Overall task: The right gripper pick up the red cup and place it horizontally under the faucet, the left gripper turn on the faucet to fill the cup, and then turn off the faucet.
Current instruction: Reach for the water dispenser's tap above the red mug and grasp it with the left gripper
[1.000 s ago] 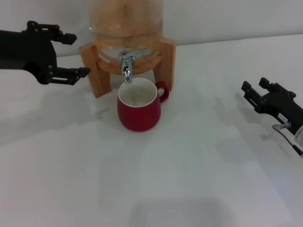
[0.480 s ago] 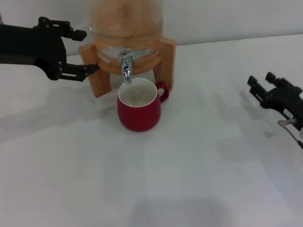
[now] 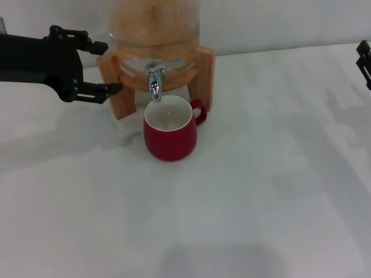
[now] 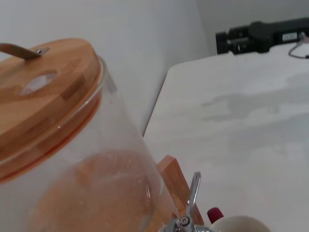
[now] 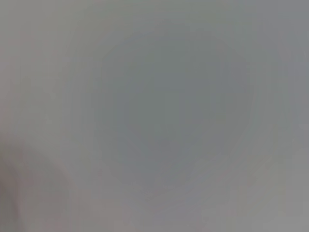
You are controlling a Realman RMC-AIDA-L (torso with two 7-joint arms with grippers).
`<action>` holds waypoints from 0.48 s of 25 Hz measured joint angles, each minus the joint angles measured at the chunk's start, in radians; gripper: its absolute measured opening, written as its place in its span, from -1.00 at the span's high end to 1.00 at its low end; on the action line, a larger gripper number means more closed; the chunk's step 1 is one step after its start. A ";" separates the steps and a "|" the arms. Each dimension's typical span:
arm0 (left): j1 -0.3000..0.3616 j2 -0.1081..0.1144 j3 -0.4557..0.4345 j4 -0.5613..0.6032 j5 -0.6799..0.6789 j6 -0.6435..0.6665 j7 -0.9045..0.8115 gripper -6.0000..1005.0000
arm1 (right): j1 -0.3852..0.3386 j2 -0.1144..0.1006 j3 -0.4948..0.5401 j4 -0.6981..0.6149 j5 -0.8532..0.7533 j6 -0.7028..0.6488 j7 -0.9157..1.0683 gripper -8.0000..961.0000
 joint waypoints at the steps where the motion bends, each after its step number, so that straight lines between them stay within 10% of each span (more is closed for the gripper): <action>1: -0.002 0.000 0.000 -0.004 0.001 0.000 0.006 -0.54 | 0.001 0.000 0.003 -0.001 0.007 -0.003 -0.010 -0.22; 12: -0.047 0.016 -0.003 -0.081 0.012 -0.004 0.074 -0.54 | 0.005 0.001 0.001 -0.010 0.047 -0.020 -0.050 -0.63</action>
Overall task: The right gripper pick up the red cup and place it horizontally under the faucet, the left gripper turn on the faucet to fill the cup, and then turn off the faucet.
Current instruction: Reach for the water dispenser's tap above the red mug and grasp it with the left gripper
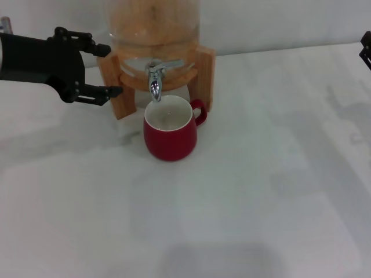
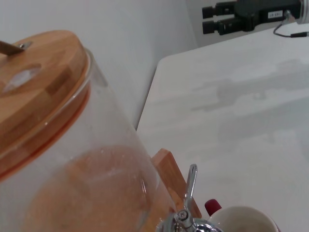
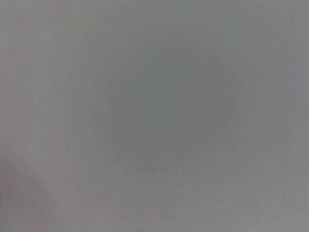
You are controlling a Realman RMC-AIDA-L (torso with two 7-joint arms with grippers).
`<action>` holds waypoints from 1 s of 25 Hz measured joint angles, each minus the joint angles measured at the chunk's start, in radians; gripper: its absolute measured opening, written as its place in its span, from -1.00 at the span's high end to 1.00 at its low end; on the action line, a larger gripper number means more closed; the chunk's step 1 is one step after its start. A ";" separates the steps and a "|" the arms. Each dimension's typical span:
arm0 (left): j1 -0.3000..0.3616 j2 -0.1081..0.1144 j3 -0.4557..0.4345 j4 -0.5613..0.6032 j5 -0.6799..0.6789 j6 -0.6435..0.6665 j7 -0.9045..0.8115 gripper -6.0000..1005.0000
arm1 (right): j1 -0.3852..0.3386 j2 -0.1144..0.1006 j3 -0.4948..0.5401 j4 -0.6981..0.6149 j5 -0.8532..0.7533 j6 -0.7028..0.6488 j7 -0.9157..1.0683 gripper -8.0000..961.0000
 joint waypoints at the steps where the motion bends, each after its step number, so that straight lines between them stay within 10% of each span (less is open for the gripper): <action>1: -0.007 0.002 0.000 -0.002 0.000 -0.001 0.007 -0.54 | 0.000 0.000 0.001 0.000 0.000 -0.009 0.000 -0.68; 25: -0.121 0.005 -0.041 -0.143 0.000 -0.029 0.153 -0.54 | -0.003 0.002 -0.084 -0.001 0.000 -0.053 0.038 -0.73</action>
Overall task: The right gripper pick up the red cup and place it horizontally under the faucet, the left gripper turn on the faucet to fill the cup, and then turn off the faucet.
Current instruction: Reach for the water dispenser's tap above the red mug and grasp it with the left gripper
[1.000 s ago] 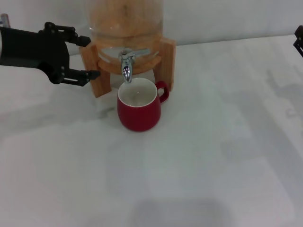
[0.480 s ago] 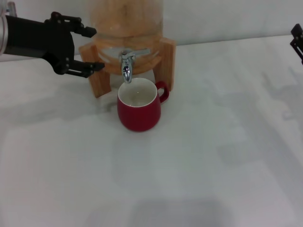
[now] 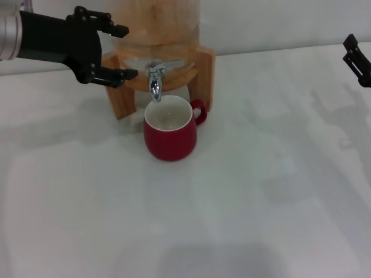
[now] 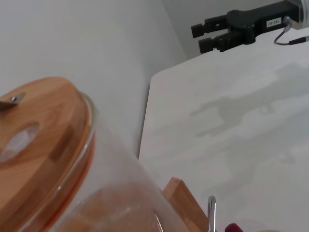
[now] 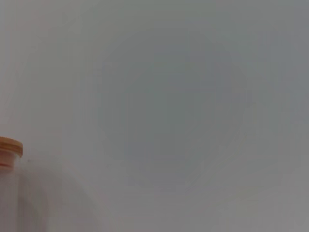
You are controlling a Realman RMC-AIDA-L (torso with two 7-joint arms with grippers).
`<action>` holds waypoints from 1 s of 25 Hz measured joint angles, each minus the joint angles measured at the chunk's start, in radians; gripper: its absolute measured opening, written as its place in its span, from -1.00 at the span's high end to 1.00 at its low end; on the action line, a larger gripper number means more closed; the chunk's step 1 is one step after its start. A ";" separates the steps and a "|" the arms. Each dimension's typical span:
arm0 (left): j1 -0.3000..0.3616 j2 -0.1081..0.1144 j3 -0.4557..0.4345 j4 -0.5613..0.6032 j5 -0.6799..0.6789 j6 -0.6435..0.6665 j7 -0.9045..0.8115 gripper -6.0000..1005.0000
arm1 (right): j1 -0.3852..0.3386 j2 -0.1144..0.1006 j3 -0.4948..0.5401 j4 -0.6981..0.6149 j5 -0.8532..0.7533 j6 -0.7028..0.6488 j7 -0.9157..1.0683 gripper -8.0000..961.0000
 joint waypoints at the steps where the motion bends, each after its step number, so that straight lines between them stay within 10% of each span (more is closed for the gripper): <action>1: -0.003 -0.002 0.001 -0.001 0.001 -0.001 0.002 -0.54 | 0.001 0.000 0.000 0.000 0.000 0.000 0.000 -0.73; 25: -0.037 -0.047 0.011 -0.061 0.028 -0.038 0.094 -0.54 | -0.004 0.000 -0.036 -0.011 -0.006 -0.005 0.001 -0.73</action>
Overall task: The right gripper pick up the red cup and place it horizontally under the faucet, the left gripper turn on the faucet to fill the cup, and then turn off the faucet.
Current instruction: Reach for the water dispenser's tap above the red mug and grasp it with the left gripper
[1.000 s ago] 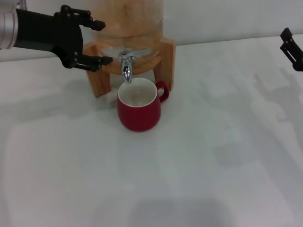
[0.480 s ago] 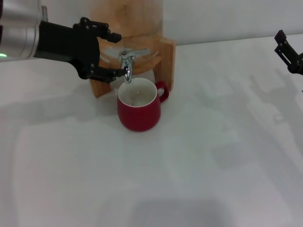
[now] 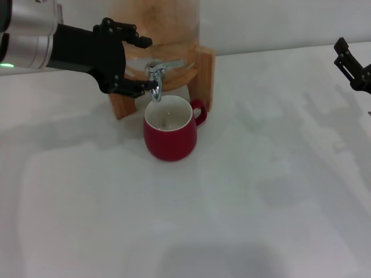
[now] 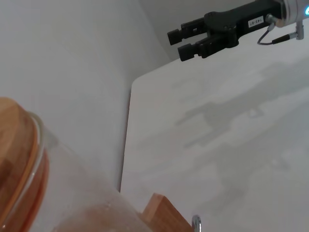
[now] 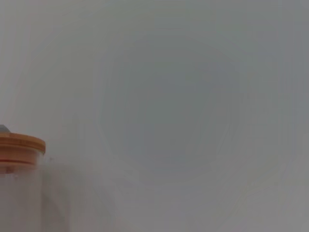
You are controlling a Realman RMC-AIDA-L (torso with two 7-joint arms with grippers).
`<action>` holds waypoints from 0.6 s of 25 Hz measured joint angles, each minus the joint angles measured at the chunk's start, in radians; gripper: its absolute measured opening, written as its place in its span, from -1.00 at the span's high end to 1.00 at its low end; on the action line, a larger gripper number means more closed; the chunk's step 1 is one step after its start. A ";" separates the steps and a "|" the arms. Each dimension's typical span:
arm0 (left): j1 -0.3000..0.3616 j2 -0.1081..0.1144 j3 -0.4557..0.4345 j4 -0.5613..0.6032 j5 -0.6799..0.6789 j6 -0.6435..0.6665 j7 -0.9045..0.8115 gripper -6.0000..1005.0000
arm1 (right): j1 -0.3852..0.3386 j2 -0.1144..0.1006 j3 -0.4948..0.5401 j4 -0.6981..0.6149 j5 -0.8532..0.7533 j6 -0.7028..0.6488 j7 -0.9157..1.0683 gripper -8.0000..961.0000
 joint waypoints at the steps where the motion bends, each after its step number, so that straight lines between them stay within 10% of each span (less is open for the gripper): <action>1: -0.002 0.000 0.000 -0.004 0.000 -0.003 0.005 -0.54 | 0.000 0.000 -0.002 0.000 0.000 -0.001 0.000 -0.73; 15: -0.033 -0.008 0.002 -0.059 0.001 -0.048 0.067 -0.54 | -0.001 -0.002 -0.013 -0.002 -0.002 -0.011 -0.002 -0.73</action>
